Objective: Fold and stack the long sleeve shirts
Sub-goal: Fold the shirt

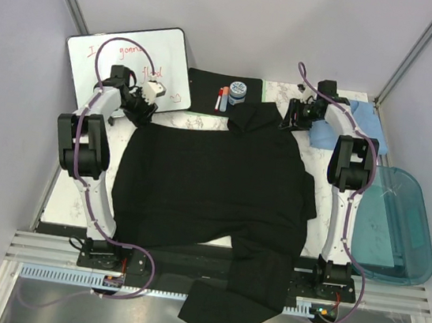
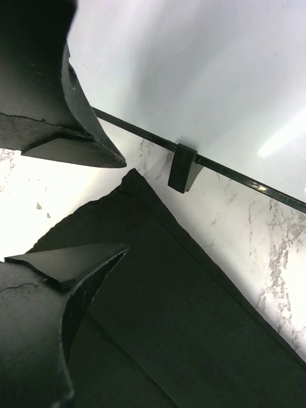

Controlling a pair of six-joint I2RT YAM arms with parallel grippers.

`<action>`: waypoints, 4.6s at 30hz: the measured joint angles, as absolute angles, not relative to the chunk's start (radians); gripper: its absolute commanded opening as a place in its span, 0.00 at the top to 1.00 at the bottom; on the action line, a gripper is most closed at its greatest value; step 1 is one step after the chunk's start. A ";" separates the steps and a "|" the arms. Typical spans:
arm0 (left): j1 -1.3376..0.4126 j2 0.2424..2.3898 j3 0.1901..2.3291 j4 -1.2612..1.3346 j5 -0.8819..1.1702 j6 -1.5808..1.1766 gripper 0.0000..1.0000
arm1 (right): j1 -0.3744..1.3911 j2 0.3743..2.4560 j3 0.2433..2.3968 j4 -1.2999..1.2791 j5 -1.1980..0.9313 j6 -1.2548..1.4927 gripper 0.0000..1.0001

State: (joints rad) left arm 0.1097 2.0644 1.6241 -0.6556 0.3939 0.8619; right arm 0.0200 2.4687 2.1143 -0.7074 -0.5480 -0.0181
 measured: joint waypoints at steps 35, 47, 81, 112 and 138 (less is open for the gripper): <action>0.110 2.191 1.752 -0.739 0.423 0.917 0.98 | 0.022 2.485 2.151 -0.696 -0.595 0.023 1.00; 0.120 2.055 1.654 -0.756 0.472 0.963 0.98 | 0.014 2.397 2.081 -0.716 -0.623 0.011 1.00; 0.195 1.622 1.085 -0.738 0.521 1.317 0.93 | 0.009 1.906 1.460 -0.918 -0.622 -0.344 0.87; -0.048 1.700 1.312 -0.705 0.525 0.927 0.32 | 0.008 2.087 1.672 -0.986 -0.592 -0.280 0.58; -0.597 2.069 1.558 -0.296 0.392 0.363 0.19 | 0.043 2.093 1.525 -0.938 -0.526 -0.292 0.60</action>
